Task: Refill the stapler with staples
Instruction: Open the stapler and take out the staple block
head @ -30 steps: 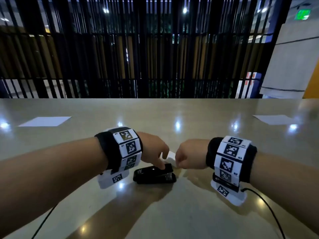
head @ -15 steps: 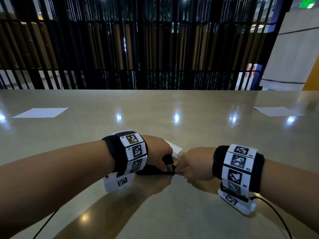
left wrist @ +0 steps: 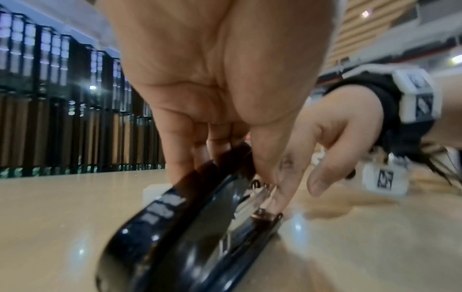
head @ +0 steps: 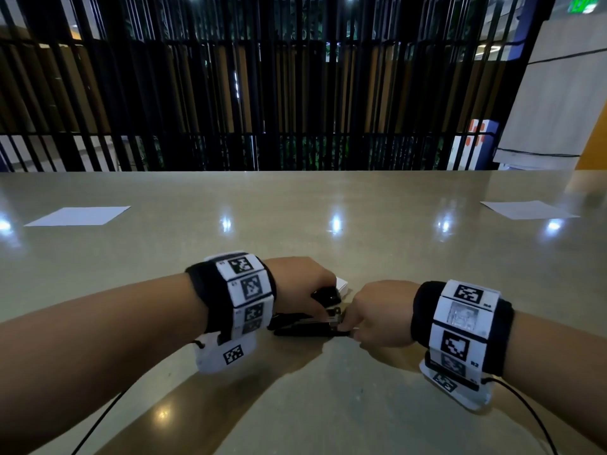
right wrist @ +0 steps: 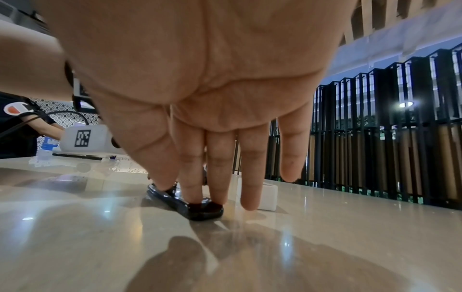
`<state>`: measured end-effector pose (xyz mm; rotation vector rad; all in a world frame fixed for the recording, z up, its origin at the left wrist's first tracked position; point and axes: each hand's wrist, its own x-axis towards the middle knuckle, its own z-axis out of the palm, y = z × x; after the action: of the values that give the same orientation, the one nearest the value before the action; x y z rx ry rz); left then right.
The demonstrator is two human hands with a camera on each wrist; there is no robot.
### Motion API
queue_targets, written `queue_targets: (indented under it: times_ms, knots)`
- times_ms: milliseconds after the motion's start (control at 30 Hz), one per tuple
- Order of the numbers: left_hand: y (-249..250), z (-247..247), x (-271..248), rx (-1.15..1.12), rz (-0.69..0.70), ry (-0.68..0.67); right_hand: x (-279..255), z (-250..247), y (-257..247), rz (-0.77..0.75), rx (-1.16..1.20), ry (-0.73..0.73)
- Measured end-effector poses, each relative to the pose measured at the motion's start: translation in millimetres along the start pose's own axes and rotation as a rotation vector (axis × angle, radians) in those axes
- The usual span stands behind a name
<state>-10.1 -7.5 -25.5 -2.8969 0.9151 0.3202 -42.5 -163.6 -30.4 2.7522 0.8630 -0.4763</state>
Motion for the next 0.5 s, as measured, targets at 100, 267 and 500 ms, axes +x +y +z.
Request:
queue_targets:
  times_ms: [100,267,500]
  knots:
    - [-12.1,-2.9,-8.6,-0.151,-0.019,0.086,1.1,1.2,2.5,0.021,-0.010,0.003]
    - [-26.3,1.2,-22.5,-0.319,-0.059,0.167,1.0,1.5,4.8,0.014,0.015,0.017]
    - [-44.2,-5.7,-42.0,-0.386,-0.126,0.208,1.0,4.2,4.9,0.028,0.019,0.033]
